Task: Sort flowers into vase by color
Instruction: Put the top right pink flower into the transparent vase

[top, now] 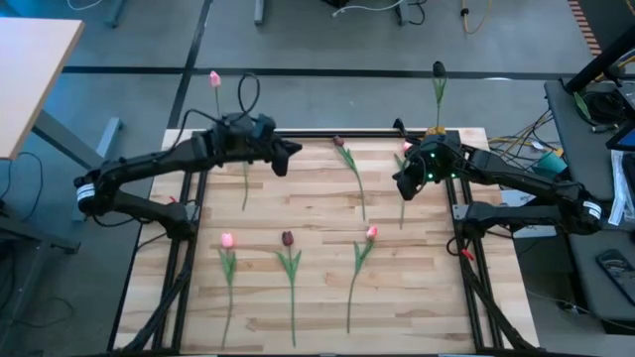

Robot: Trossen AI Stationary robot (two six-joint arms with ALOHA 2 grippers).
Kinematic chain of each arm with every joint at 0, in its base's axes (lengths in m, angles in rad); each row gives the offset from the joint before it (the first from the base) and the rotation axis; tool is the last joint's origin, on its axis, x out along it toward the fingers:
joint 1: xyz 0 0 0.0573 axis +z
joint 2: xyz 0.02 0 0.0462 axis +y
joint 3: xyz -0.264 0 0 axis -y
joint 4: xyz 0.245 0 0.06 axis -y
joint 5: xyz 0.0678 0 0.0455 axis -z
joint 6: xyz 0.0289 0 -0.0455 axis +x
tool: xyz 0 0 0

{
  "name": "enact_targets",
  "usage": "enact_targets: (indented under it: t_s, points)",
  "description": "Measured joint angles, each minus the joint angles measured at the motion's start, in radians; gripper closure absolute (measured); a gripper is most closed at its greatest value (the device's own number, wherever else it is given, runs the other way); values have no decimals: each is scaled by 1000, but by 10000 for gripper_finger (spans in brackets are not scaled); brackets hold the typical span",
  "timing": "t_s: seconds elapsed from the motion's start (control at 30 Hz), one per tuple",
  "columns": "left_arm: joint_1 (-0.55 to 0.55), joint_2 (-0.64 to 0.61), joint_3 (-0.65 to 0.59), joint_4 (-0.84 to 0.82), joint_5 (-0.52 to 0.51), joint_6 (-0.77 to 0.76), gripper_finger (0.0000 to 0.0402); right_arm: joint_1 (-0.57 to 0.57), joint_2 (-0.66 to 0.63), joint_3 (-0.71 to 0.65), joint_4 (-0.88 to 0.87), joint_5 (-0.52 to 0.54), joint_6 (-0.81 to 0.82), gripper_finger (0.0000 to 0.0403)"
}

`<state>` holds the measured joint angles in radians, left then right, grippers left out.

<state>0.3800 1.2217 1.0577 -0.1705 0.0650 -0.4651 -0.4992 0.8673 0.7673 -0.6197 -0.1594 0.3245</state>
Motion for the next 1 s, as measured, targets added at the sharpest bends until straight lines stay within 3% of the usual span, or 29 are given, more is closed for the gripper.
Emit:
enact_targets:
  t_s: [0.37,0.6,0.77,1.0]
  points:
    - [-7,2,-91,6,-3,-17,402,0,21,-2,-56,36,160,390]
    - [-42,3,-160,29,-5,-65,402,17,57,-2,-135,52,293,346]
    - [-82,3,-183,38,-38,-68,402,122,90,-2,-138,47,416,297]
    - [-120,3,-323,231,-48,-146,402,351,171,-2,-136,60,686,252]
